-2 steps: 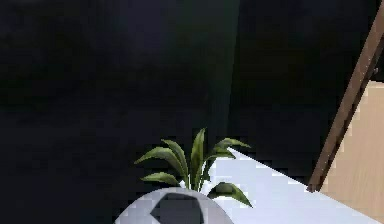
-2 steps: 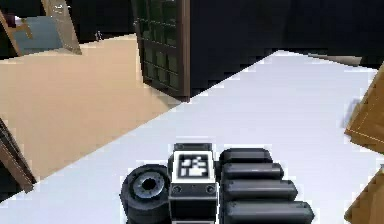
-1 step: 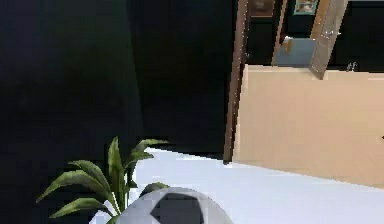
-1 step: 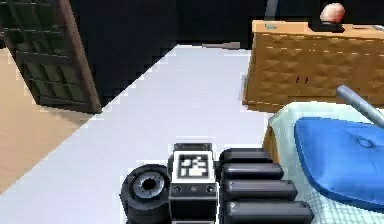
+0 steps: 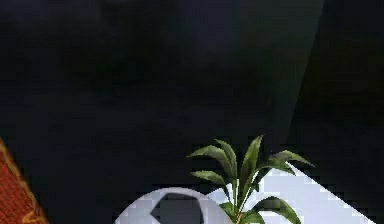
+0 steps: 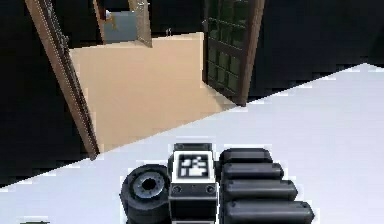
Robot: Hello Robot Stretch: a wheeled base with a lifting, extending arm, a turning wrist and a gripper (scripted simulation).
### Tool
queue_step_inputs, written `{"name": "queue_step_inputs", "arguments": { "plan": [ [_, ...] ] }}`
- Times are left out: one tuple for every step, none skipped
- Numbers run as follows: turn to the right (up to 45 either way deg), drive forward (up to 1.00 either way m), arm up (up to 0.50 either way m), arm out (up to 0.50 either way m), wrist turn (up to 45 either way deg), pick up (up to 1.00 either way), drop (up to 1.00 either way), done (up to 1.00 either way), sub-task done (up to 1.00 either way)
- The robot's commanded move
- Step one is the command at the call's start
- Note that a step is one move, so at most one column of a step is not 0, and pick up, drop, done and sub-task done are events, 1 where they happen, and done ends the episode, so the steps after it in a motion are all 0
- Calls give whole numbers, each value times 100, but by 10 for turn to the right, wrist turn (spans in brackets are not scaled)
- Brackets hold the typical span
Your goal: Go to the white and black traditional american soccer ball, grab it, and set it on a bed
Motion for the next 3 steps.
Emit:
{"name": "queue_step_inputs", "arguments": {
  "plan": [
    [-450, 0, 0, 0, 0, 0, 0, 0, 0],
    [-450, 0, 0, 0, 0, 0, 0, 0, 0],
    [-300, 0, 0, 0, 0, 0, 0, 0, 0]
  ]
}}
